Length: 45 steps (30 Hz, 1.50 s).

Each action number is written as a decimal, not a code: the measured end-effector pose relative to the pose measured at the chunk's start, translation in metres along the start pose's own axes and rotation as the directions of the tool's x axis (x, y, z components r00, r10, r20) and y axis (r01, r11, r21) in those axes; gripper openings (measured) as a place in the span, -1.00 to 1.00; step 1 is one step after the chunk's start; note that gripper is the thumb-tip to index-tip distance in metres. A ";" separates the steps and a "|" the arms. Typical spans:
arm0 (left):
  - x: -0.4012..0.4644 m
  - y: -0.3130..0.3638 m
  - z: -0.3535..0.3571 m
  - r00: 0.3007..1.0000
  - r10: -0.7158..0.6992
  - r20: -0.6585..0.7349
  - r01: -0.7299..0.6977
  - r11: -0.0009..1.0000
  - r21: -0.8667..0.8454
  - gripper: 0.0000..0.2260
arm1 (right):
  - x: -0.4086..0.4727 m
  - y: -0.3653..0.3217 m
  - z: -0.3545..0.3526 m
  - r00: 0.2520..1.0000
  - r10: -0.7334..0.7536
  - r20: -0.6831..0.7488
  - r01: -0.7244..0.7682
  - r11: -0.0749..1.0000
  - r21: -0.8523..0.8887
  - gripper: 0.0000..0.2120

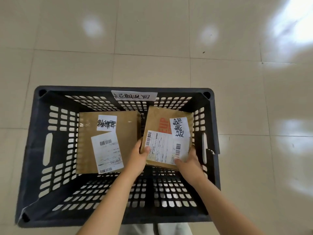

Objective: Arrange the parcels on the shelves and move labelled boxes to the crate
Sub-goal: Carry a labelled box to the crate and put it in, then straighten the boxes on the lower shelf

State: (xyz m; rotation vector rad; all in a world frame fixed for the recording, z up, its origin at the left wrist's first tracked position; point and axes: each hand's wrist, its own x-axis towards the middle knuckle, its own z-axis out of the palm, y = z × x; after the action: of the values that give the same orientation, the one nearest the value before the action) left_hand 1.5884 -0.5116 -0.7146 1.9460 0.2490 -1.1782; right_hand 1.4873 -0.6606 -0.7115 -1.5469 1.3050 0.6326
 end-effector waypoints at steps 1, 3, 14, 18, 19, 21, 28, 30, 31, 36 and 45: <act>0.008 -0.005 0.004 1.000 0.000 -0.005 0.000 1.000 0.004 -0.61 | 0.008 0.000 0.003 1.000 0.029 -0.002 -0.029 0.999 -0.028 -0.44; 0.022 -0.014 0.012 1.000 0.009 -0.015 -0.009 1.000 0.023 -0.59 | 0.022 0.000 0.009 0.999 0.049 0.012 -0.047 0.995 -0.082 -0.41; 0.027 -0.020 0.025 0.992 0.002 -0.127 0.018 0.987 0.157 -0.41 | 0.018 -0.007 0.008 0.997 -0.066 -0.044 0.063 0.995 -0.081 -0.33; -0.024 0.001 -0.001 0.998 -0.046 -0.033 0.051 0.982 0.181 -0.41 | -0.042 -0.017 -0.004 0.983 -0.186 0.008 0.185 0.973 -0.138 -0.36; -0.041 0.006 -0.010 0.999 -0.048 0.000 0.047 0.978 0.203 -0.42 | -0.060 -0.022 -0.007 0.979 -0.195 0.052 0.202 0.960 -0.192 -0.37; -0.078 0.019 -0.032 0.997 -0.048 0.059 0.034 0.973 0.227 -0.45 | -0.092 -0.033 -0.014 0.972 -0.177 0.152 0.210 0.948 -0.241 -0.41; -0.225 0.092 -0.135 0.981 0.192 0.001 -0.189 0.964 0.186 -0.68 | -0.239 -0.132 -0.040 0.883 -0.420 0.211 0.451 0.884 -0.127 -0.69; -0.271 0.114 -0.161 0.950 0.293 -0.111 -0.265 0.940 0.216 -0.67 | -0.283 -0.162 -0.044 0.812 -0.554 0.185 0.578 0.808 -0.114 -0.71; -0.294 0.125 -0.172 0.924 0.344 -0.166 -0.300 0.923 0.242 -0.66 | -0.304 -0.175 -0.046 0.763 -0.619 0.188 0.643 0.756 -0.121 -0.70; -0.397 0.151 -0.206 0.772 0.497 -0.397 -0.386 0.862 0.328 -0.62 | -0.395 -0.220 -0.048 0.495 -0.799 0.342 0.867 0.479 -0.137 -0.72; -0.564 0.068 -0.226 0.516 0.337 -0.788 -0.270 0.937 0.223 -0.67 | -0.529 -0.203 0.009 0.080 -0.771 0.632 0.996 0.086 -0.021 -0.67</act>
State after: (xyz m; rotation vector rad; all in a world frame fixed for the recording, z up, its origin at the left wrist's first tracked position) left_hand 1.4661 -0.2571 -0.1727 2.3658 0.3197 0.0435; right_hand 1.5270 -0.4362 -0.1922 -2.0332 -0.5067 0.3658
